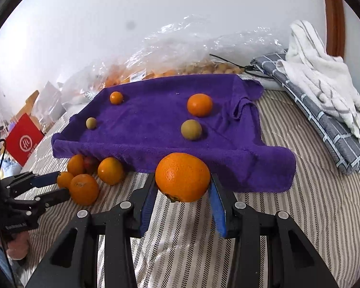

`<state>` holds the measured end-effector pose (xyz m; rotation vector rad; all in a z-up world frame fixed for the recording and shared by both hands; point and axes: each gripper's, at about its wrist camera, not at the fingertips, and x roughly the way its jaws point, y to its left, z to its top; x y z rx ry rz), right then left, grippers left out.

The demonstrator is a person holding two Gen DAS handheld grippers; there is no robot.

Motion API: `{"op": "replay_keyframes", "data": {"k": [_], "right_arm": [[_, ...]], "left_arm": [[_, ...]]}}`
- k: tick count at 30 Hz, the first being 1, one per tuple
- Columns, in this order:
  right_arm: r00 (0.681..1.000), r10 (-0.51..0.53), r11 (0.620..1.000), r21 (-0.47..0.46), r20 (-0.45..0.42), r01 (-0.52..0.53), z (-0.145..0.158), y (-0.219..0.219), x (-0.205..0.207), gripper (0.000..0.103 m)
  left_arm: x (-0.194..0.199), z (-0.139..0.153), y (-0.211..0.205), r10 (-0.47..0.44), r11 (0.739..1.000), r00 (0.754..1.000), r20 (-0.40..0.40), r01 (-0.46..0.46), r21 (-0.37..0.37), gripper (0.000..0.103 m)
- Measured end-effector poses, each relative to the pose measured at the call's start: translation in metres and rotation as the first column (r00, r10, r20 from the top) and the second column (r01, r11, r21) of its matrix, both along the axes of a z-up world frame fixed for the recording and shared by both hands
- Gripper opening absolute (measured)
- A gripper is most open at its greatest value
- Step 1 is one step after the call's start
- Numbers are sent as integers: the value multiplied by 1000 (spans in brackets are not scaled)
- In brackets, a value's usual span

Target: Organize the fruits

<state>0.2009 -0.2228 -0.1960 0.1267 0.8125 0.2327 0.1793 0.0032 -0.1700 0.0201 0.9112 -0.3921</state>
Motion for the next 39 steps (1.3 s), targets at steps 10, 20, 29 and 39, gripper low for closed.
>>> {"op": "replay_keyframes", "data": {"k": [10, 20, 29, 39], "right_arm": [[1000, -1, 1000, -2, 11, 1, 0, 1, -2, 43], [998, -47, 998, 30, 38, 46, 4, -10, -2, 43], [995, -51, 998, -16, 86, 53, 17, -5, -6, 43], [978, -51, 999, 15, 204, 49, 86, -3, 6, 43]], "left_arm": [[-1, 1, 17, 57, 987, 998, -4, -57, -150, 30], [-7, 16, 34, 149, 969, 986, 75, -130, -211, 30], [-7, 39, 55, 218, 954, 969, 119, -187, -234, 30], [20, 88, 77, 282, 942, 943, 175, -238, -239, 30]]}}
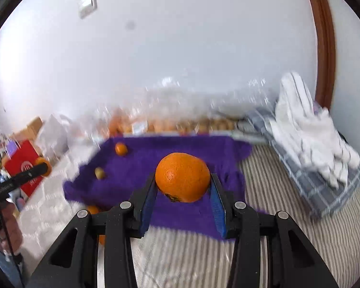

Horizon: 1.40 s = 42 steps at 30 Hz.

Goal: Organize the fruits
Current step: 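Lift the orange with the right gripper and carry it over the towel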

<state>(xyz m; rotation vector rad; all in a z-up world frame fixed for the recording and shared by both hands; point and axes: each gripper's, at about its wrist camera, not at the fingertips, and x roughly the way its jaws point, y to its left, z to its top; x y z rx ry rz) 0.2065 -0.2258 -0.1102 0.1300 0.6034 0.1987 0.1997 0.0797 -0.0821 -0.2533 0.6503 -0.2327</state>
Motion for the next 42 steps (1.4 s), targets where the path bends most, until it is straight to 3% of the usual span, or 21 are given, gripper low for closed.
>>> {"op": "replay_keyframes", "data": {"k": [7, 12, 16, 28, 42], "right_arm": [[1000, 15, 999, 51, 26, -17, 15, 19, 44, 43], [1000, 13, 999, 35, -22, -12, -16, 31, 64, 43], [990, 52, 999, -4, -130, -53, -48, 44, 81, 43], [970, 114, 992, -33, -214, -124, -78, 61, 88, 42], [953, 125, 988, -49, -277, -143, -88, 67, 93, 43]], "left_arm": [[47, -15, -10, 30, 999, 999, -38, -31, -35, 30], [62, -49, -8, 37, 998, 993, -113, -42, -44, 30], [65, -60, -9, 27, 1000, 991, -133, -28, -6, 30], [76, -82, -21, 29, 998, 981, -193, -16, 69, 30], [76, -87, -27, 21, 995, 983, -180, -3, 97, 30]]}}
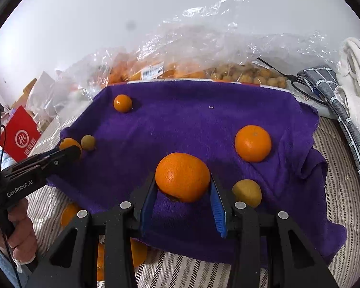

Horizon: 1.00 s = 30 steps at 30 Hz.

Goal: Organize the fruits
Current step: 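Lift the orange with the right gripper and carry it over the towel, then lower the orange onto the towel and open the right gripper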

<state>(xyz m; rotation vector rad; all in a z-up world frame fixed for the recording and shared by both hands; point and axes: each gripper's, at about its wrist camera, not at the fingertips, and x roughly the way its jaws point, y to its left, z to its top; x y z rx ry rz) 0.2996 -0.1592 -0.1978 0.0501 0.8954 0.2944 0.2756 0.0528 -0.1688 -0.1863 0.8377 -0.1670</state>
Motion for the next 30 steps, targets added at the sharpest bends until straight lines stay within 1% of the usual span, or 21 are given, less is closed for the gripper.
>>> {"op": "replay_keyframes", "data": {"k": [5, 11, 15, 19, 24, 28, 30], "right_arm": [[1000, -10, 1000, -3, -22, 10, -4, -3, 2, 43], [1000, -10, 1000, -6, -29, 10, -5, -4, 3, 43], [999, -13, 1000, -12, -31, 13, -6, -4, 4, 43], [999, -14, 1000, -6, -35, 14, -6, -5, 4, 43], [999, -10, 1000, -1, -36, 10, -6, -4, 4, 43], [999, -7, 1000, -6, -33, 6, -5, -3, 3, 44], [1000, -11, 1000, 0, -24, 11, -2, -5, 2, 47]], "left_arm": [[1, 0, -2, -1, 1000, 1000, 2, 1, 11, 30], [0, 1, -2, 0, 1000, 1000, 1, 0, -2, 31], [0, 3, 2, 3, 1000, 1000, 6, -3, -26, 36], [-2, 7, 6, 14, 999, 1000, 26, -13, -41, 44], [-3, 10, 11, 26, 998, 999, 40, -24, -65, 45], [-4, 9, 11, 30, 997, 999, 40, -27, -69, 46], [-4, 9, 11, 28, 998, 999, 42, -25, -64, 46]]}}
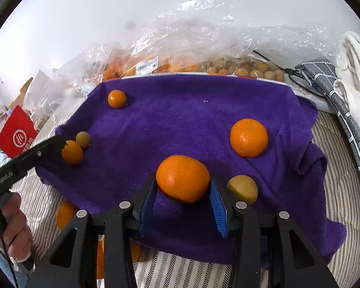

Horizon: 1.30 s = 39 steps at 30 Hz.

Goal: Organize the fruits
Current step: 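Lower the orange onto the towel and open the right gripper, then move the right gripper to another orange beside the towel and close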

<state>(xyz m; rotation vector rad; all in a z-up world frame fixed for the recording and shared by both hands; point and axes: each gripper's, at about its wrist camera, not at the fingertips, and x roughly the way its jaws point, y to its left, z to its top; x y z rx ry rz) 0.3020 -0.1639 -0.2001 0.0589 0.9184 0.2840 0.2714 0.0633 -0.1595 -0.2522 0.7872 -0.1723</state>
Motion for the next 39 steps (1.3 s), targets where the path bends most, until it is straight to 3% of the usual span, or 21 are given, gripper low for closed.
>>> {"op": "replay_keyframes", "data": {"k": [5, 14, 18, 23, 31, 35, 39], "right_arm": [[999, -25, 999, 37, 44, 23, 13, -9, -5, 57], [988, -72, 997, 28, 140, 69, 33, -20, -21, 58], [979, -77, 997, 24, 187, 74, 41, -20, -26, 57], [987, -81, 997, 17, 137, 79, 48, -20, -38, 53], [996, -3, 999, 35, 93, 0, 39, -2, -74, 52], [999, 13, 1000, 2, 48, -14, 28, 14, -75, 48], [1000, 16, 1000, 14, -4, -16, 16, 21, -70, 47]], "left_arm": [[-5, 0, -2, -5, 1000, 1000, 23, 5, 20, 47], [-22, 7, -6, -27, 999, 995, 95, 23, 44, 47], [-34, 11, 1, -13, 1000, 992, 127, 12, 10, 47], [-50, 7, 14, -16, 1000, 996, 91, 18, -21, 46], [-66, 2, 12, -50, 998, 998, 37, 48, 38, 46], [-63, -2, 12, -16, 997, 1000, 1, 16, 79, 47], [-62, -4, 17, 8, 997, 1000, -12, -7, 72, 47]]}}
